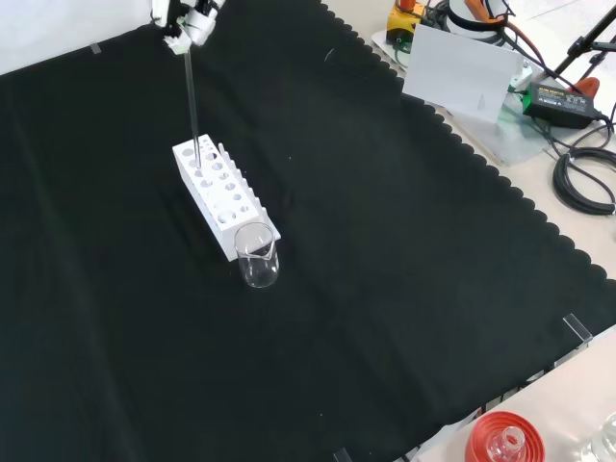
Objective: Put the glass rod back on the white test tube rack.
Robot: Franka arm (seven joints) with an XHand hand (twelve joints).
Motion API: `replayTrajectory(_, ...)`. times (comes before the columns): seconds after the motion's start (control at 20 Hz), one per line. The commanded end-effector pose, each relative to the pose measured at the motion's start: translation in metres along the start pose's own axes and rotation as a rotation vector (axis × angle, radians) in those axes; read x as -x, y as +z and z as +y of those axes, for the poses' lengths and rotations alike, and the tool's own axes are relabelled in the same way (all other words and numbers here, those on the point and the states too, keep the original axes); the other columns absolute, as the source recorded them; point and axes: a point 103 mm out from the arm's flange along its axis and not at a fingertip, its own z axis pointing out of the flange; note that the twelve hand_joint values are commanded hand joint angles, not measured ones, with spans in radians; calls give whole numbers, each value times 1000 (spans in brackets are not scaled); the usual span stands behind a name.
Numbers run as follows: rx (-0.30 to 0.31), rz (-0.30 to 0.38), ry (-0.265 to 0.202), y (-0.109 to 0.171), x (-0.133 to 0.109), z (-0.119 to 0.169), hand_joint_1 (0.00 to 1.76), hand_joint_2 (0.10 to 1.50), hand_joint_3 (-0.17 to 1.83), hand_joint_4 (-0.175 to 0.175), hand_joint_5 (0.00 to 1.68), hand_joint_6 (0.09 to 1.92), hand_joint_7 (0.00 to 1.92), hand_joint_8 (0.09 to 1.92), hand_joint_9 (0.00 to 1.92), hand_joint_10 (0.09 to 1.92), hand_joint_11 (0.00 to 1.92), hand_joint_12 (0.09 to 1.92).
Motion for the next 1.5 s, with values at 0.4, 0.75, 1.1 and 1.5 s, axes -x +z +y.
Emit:
replayTrajectory(0.4, 15, 10, 64, -3, 40, -31, 1292, 1132, -175, -175, 1096, 829, 1145, 838, 1693, 500, 1555, 651)
replayTrajectory(0.75, 22, 27, 110, 0, 60, -46, 1292, 1131, -175, -175, 1096, 828, 1146, 837, 1693, 499, 1555, 651)
replayTrajectory(1.1, 11, 35, 131, 8, 71, -52, 1292, 1131, -175, -175, 1097, 826, 1147, 835, 1693, 499, 1556, 651)
replayTrajectory(1.5, -9, 31, 128, 14, 68, -45, 1292, 1131, -175, -175, 1098, 825, 1147, 834, 1693, 498, 1556, 651)
